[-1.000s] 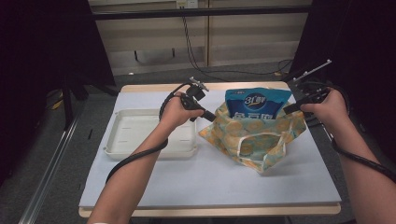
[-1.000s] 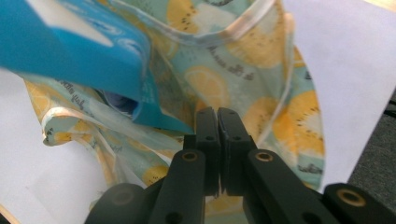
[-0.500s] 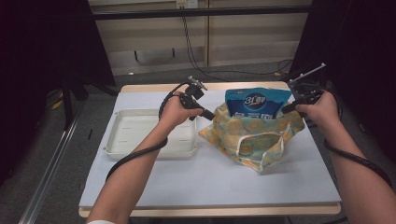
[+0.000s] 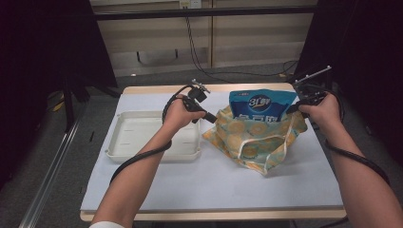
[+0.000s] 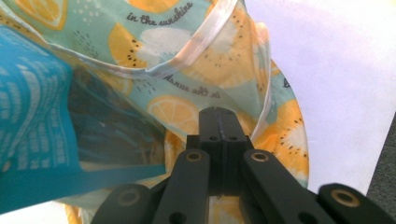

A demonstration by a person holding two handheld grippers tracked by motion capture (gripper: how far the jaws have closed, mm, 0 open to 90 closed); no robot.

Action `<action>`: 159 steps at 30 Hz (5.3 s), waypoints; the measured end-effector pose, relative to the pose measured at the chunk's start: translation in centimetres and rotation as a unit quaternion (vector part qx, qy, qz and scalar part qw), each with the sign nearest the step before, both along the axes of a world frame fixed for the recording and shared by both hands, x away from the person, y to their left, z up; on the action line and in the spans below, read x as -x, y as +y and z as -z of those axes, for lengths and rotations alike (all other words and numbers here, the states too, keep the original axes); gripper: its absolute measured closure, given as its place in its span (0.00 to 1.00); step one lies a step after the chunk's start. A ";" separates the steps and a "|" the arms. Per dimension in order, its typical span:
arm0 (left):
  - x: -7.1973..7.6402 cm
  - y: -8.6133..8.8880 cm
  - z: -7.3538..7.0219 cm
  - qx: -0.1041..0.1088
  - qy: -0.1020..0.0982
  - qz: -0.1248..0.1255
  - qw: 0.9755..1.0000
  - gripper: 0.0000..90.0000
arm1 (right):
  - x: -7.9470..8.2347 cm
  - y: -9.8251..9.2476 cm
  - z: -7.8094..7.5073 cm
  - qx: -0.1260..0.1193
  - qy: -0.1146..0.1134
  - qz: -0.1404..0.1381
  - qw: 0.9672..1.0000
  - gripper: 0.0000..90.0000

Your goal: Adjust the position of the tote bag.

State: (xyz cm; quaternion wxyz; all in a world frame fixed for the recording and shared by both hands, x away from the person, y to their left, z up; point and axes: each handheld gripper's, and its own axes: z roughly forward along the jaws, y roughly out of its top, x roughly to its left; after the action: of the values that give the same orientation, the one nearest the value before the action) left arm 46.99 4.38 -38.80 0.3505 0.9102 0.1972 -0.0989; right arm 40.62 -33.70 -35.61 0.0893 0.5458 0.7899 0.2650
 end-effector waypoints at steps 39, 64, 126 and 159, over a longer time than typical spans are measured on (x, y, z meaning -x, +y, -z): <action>2.3 0.6 -1.0 0.037 -0.030 -0.003 0.999 0.63 | 2.8 -0.4 1.2 -0.031 0.003 -0.033 0.999 0.82; 3.1 -1.5 0.8 0.050 -0.026 -0.013 0.998 0.67 | 5.3 0.4 -0.1 -0.053 -0.007 -0.058 0.997 0.53; 6.1 1.1 6.1 0.000 0.055 0.043 0.998 1.00 | 8.1 2.2 6.3 -0.042 0.036 -0.149 0.987 1.00; 2.6 -0.2 1.3 0.059 -0.010 -0.057 0.997 0.56 | 7.9 2.5 6.1 -0.031 0.033 -0.148 0.988 0.99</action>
State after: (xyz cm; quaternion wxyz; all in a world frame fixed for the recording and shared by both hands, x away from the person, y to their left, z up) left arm 44.42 4.18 -40.10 0.4108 0.8761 0.2392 -0.0807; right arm 32.75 -31.19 -41.72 0.0055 0.4336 0.8561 0.2813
